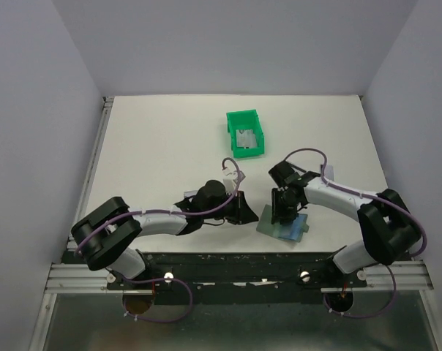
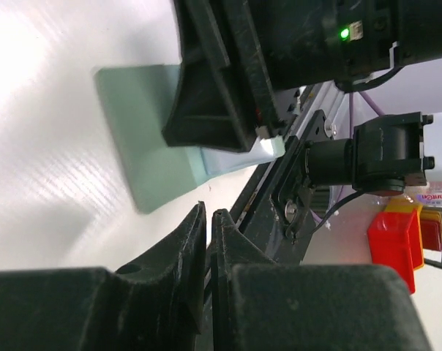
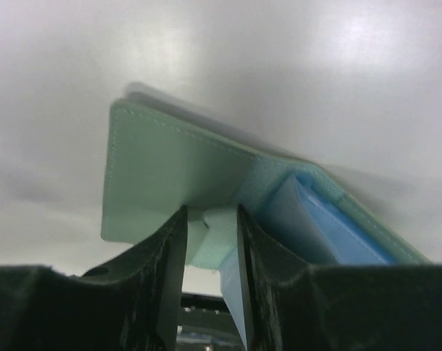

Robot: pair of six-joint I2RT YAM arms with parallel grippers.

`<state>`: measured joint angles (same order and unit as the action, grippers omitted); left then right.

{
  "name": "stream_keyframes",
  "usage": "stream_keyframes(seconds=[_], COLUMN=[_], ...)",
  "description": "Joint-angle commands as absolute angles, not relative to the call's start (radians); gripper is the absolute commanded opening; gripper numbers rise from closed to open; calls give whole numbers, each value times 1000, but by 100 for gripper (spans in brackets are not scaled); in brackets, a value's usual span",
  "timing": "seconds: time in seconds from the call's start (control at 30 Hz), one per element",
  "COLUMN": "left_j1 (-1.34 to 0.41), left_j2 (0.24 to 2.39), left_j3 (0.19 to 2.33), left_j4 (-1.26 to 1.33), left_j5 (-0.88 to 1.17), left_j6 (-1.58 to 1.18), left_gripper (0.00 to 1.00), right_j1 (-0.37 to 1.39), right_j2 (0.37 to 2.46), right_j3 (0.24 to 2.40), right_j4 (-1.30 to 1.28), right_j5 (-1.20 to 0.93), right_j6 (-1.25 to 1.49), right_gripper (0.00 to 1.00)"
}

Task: Put the credit cards into the card holder
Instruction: Open the card holder at the center of the board.

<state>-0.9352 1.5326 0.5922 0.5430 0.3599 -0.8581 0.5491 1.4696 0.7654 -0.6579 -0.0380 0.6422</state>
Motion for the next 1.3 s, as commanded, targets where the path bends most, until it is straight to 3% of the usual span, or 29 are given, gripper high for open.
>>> stream_keyframes(seconds=[0.0,0.23,0.4,0.77,1.27], left_j1=[-927,-927,-927,-927,-928], left_j2=[1402,1152,1049,1045,1071], left_j3=[526,437,428,463,598], left_j4=[465,298,193,153,137], left_j5=[258,114,49,14,57], left_j6=[-834,-831,-812,-787,-720], left_gripper=[20,20,21,24,25], right_j1=[678,768,770,770,770], right_j2=[1613,1744,1721,1508,1451], right_j3=[817,965,986,954,878], right_j4=[-497,-416,-397,-434,-488], right_j5=[-153,-245,-253,-186,-68], right_j6=[640,600,583,554,600], right_gripper=[41,40,41,42,39])
